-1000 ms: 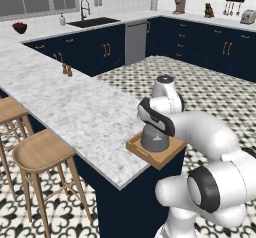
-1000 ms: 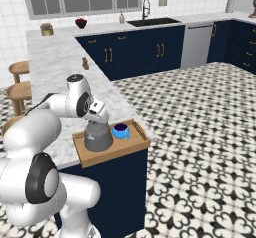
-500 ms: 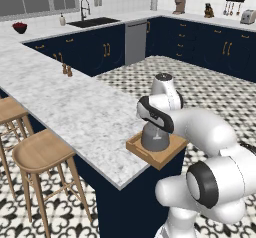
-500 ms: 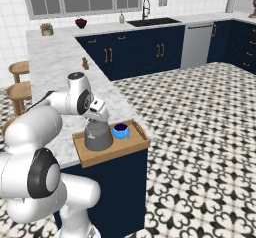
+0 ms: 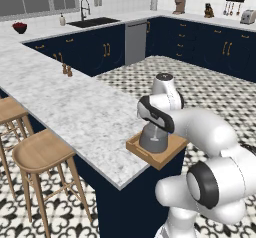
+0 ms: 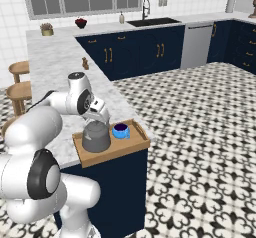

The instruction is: Pick the kettle from the counter and place it on the tray. Then pick the mug from the cabinet and place it on the tray. Then close the cabinet doors.

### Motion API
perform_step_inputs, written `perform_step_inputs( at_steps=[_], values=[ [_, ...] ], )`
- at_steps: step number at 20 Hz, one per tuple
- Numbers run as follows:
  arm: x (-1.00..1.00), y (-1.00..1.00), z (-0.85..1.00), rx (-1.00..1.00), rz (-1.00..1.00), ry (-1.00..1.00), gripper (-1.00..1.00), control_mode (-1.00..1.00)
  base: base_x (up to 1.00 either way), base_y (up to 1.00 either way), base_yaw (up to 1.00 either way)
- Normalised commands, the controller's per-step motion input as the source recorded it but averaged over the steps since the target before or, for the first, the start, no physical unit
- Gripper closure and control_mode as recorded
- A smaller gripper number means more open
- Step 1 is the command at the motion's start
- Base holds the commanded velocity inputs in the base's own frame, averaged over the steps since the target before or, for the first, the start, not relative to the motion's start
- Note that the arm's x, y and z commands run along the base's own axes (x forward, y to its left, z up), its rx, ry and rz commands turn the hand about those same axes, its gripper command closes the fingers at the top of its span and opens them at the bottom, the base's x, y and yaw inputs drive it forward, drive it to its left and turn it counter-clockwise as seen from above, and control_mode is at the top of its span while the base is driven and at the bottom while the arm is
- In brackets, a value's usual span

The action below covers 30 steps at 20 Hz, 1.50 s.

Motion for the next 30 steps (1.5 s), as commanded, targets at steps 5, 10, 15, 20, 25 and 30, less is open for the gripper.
perform_step_inputs(
  at_steps=[5,10,15,20,25,30],
  values=[
    [-0.04,0.00,0.00,0.00,0.00,0.00,-1.00,-1.00,0.00,0.00,0.00],
    [-0.26,0.00,0.27,0.00,0.00,0.00,-1.00,-1.00,0.00,0.00,0.00],
    [-0.65,-0.06,0.68,0.00,0.00,-0.05,-1.00,-1.00,0.00,0.00,0.00],
    [-0.97,-0.23,0.65,0.00,-0.04,-0.07,-1.00,-1.00,0.00,0.00,0.00],
    [-0.95,-0.51,0.46,0.00,-0.07,-0.01,-1.00,-1.00,0.00,0.00,0.00],
    [-0.71,-0.36,0.16,0.00,-0.07,0.00,-1.00,-1.00,0.00,0.00,0.00]
  ],
)
